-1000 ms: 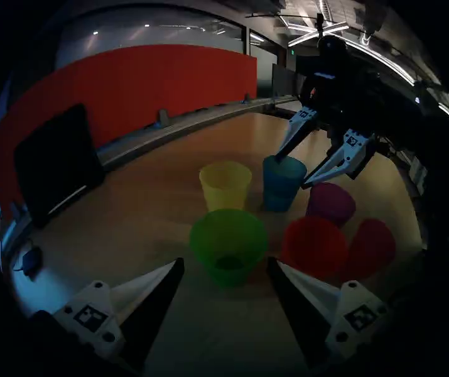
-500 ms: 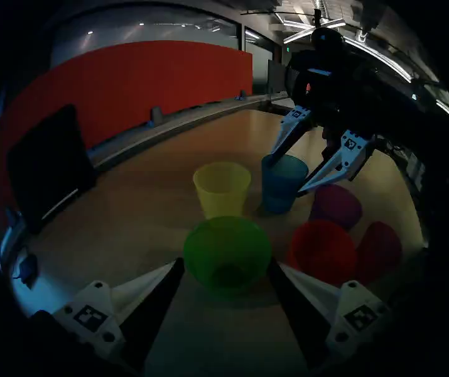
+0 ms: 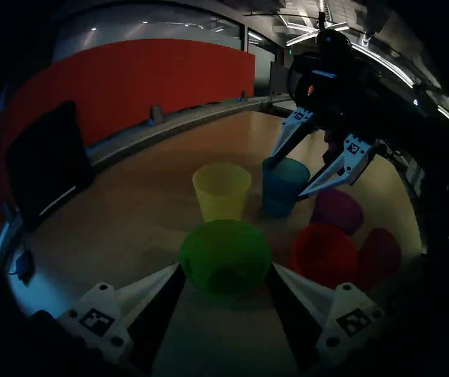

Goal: Pour water

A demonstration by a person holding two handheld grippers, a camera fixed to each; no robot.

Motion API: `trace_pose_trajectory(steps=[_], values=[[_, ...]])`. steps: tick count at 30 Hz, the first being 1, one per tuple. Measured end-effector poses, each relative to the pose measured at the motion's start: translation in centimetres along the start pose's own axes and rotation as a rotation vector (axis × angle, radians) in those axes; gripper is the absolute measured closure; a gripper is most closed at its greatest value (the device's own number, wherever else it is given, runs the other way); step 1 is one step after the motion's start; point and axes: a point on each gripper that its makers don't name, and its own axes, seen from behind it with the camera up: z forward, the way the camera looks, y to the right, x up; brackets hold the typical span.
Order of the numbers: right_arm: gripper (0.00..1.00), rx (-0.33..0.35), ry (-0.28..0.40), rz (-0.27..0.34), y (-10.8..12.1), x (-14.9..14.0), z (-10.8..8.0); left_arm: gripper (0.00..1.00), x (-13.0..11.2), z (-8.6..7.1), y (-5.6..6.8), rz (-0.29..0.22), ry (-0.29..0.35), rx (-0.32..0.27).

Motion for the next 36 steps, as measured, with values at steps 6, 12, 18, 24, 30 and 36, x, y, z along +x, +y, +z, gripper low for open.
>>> trace_pose_trajectory(steps=[6, 12, 18, 24, 30, 36], values=[[0.0, 0.0, 0.002, 0.001, 0.0, 0.0, 0.0, 0.14, 0.2, -0.3, -0.2, -0.017, 0.009, 0.0], [0.09, -0.014, 0.008, 0.01, 0.2, 0.1, 0.0, 0.14, 0.8, -0.9, -0.3, -0.021, 0.023, 0.007], [0.09, -0.039, 0.01, 0.006, 0.7, -0.1, -0.6, 0.14, 1.4, -1.8, -0.4, -0.028, 0.044, 0.018], [0.09, -0.059, 0.036, 0.001, 0.6, 0.9, -2.1, 0.14, 2.7, -3.3, -0.3, -0.041, 0.083, 0.035], [0.09, -0.081, 0.094, 0.005, 0.2, 3.1, -4.5, 0.14, 4.2, -5.3, 0.3, -0.033, 0.124, 0.056], [0.09, -0.1, 0.142, 0.006, -0.7, 4.9, -7.0, 0.14, 5.9, -7.5, 0.7, -0.034, 0.172, 0.084]])
